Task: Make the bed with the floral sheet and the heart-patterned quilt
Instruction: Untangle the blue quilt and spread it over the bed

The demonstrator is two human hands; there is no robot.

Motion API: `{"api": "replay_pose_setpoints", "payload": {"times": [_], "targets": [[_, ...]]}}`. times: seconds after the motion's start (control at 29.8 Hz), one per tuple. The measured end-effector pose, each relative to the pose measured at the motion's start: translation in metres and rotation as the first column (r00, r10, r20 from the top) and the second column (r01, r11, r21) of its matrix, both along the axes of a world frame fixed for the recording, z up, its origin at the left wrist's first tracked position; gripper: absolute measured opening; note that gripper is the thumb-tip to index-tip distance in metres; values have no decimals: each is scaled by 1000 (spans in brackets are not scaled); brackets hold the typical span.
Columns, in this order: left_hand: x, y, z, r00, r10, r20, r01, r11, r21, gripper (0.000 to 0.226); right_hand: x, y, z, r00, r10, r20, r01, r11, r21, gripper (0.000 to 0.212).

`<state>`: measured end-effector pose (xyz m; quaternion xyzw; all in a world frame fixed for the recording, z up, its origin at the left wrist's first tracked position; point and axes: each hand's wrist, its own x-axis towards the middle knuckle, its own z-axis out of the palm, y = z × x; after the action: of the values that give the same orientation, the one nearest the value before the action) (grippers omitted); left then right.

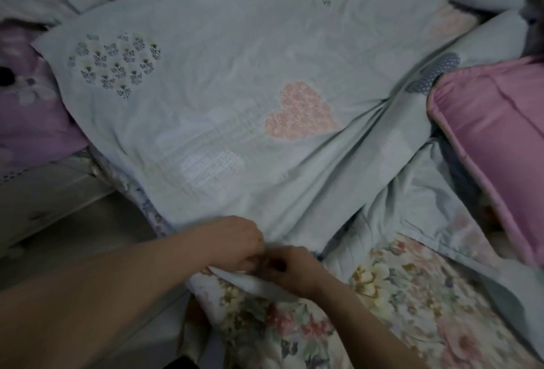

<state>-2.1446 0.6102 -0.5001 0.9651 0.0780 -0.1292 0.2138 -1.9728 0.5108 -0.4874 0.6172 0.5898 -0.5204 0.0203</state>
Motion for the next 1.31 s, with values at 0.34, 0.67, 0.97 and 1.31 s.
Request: {"api": "replay_pose_setpoints", "payload": {"times": [0.34, 0.67, 0.97, 1.31], "targets": [[63, -77, -1, 992, 93, 88, -95, 995, 11, 64, 113, -38, 22, 659, -621, 424, 310, 738, 599, 30], [56, 17, -10, 397, 876, 272, -903, 426, -54, 34, 100, -8, -14, 846, -331, 418, 0, 784, 621, 66], [67, 18, -31, 858, 459, 230, -493, 863, 115, 41, 117, 39, -26, 872, -258, 416, 6, 855, 518, 38], [110, -77, 38, 912, -216, -350, 55, 907, -417, 20, 136, -77, 61, 842, 477, 252, -353, 840, -411, 29]]}}
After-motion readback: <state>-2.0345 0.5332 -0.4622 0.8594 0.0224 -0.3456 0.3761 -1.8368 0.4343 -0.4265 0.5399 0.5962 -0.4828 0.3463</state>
